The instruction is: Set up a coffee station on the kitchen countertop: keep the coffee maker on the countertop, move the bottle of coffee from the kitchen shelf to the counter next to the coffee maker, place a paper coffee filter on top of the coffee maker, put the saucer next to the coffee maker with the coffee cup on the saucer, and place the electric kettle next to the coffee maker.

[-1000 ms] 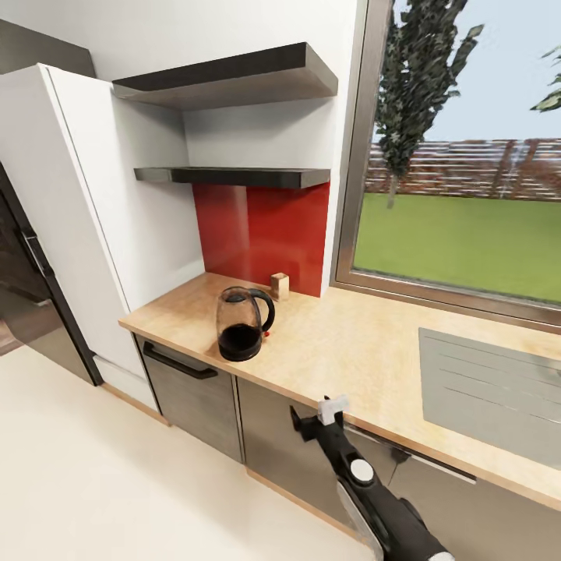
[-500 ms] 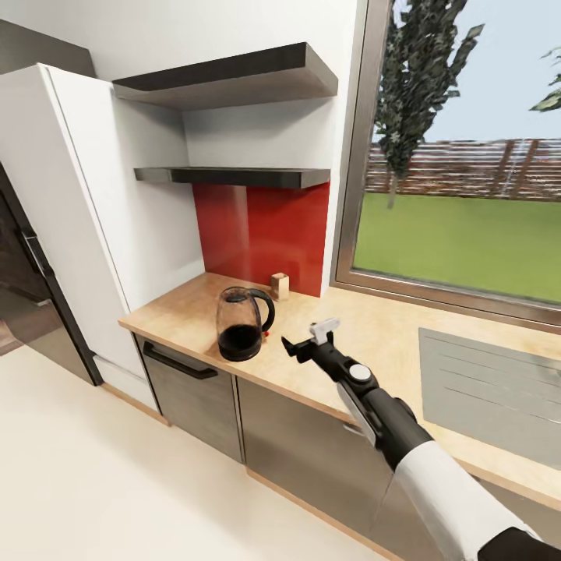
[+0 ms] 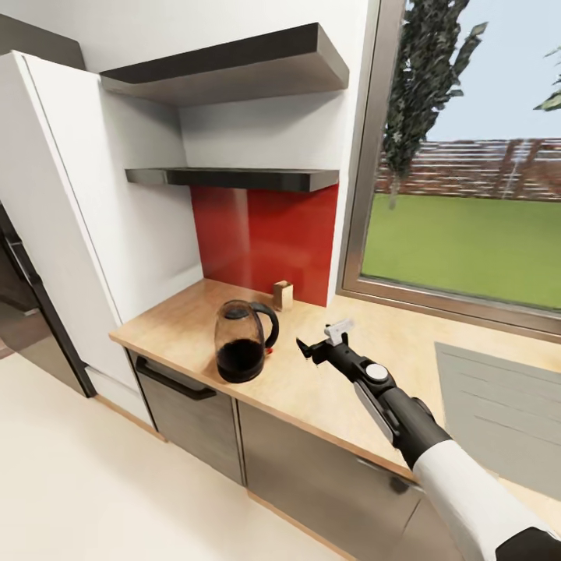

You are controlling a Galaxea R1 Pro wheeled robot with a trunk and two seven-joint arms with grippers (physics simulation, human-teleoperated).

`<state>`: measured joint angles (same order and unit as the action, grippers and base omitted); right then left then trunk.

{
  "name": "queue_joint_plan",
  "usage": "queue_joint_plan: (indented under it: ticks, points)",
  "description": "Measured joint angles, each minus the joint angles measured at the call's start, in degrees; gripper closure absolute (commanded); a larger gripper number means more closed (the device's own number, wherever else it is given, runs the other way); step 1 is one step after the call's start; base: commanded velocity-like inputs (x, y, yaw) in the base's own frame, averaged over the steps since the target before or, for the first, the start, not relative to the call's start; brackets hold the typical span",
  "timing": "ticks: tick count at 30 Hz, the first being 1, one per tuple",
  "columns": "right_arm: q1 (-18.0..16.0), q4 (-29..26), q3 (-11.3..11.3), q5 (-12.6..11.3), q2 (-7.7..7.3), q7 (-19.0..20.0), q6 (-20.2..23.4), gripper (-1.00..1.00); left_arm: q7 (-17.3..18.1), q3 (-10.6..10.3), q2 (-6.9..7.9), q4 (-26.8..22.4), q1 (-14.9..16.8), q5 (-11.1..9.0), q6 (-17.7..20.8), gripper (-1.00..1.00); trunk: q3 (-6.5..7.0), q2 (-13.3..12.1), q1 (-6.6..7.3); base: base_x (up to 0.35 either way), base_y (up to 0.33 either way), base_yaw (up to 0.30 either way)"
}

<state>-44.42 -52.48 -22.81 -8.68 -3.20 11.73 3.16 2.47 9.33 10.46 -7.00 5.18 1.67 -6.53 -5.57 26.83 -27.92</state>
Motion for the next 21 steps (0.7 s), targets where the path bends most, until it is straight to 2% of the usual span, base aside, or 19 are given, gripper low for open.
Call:
queue_joint_plan:
  ticks: [4, 5, 7, 16, 21]
  points:
    - [0.0, 0.1, -0.1, 0.1, -0.05, 1.6, 0.1, -1.00, 0.0, 0.0, -0.02, 0.0, 0.0, 0.0, 0.0, -1.00, 0.00, 0.0, 0.00, 0.328, 0.001, 0.000]
    - [0.0, 0.2, -0.1, 0.2, -0.26, 5.4, 0.1, -1.00, 0.0, 0.0, -0.02, 0.0, 0.0, 0.0, 0.0, -1.00, 0.00, 0.0, 0.00, 0.273, 0.000, 0.000]
    - [0.0, 0.1, -0.1, 0.3, -0.85, 7.9, 0.1, -1.00, 0.0, 0.0, -0.03, 0.0, 0.0, 0.0, 0.1, -1.00, 0.00, 0.0, -0.02, 0.167, 0.000, 0.000]
    - [0.0, 0.1, -0.4, 0.3, -1.12, 9.2, 0.1, -1.00, -0.1, 0.0, 0.00, 0.1, 0.0, 0.0, 0.2, -1.00, 0.00, 0.0, -0.03, 0.029, 0.000, 0.000]
    - [0.0, 0.1, -0.5, 0.2, -1.05, 9.2, 0.1, -1.00, -0.1, 0.0, 0.00, 0.1, 0.0, 0.0, 0.3, -1.00, 0.00, 0.0, -0.01, 0.233, 0.000, 0.000]
